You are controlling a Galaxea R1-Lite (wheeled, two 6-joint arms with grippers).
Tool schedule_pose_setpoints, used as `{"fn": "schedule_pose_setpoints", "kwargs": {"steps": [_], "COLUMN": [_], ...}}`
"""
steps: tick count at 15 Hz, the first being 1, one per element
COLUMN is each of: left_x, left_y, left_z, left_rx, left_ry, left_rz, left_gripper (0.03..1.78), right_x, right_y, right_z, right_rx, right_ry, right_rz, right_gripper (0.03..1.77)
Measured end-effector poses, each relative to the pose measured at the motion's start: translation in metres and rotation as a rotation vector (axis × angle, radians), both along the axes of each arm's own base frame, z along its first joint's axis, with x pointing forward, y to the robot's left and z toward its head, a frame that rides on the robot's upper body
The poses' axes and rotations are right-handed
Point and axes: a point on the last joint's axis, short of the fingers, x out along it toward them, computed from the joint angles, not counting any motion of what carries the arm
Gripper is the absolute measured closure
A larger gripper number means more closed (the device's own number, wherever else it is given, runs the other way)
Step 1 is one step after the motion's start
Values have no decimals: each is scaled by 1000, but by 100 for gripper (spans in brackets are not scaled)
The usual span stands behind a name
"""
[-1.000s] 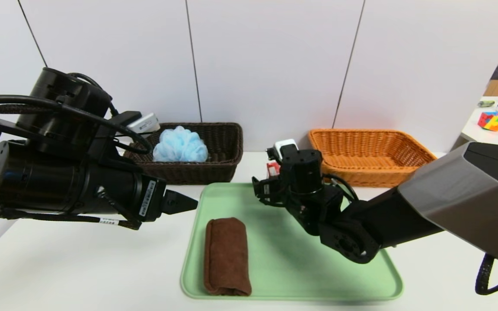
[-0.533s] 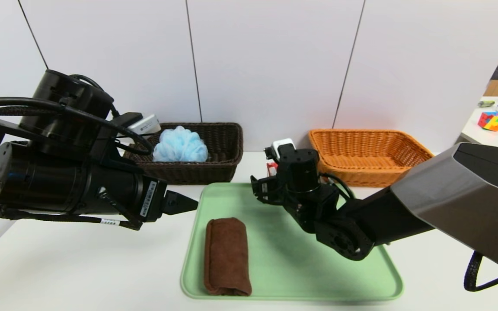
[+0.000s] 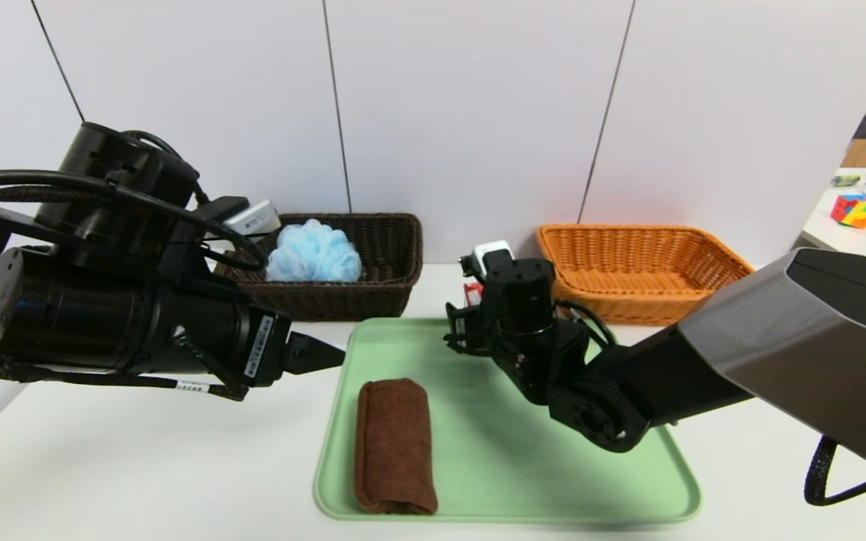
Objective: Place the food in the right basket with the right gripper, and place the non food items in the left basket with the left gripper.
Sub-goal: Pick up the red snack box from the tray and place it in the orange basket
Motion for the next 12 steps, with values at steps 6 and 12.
{"fn": "schedule_pose_setpoints", "kwargs": {"steps": [6,12], "left_x": [0,0], "left_y": [0,0], "left_z": [0,0], "left_rx": [-2,0], "left_ry": [0,-2], "left_rz": [1,1], "left_gripper": [12,12], "right_x": [1,0], "right_y": [-1,-2], "right_z": [0,3], "right_rx": [2,7], "right_ry": [-1,-4], "right_rz": [-3,-5], "right_gripper": [142,142]}}
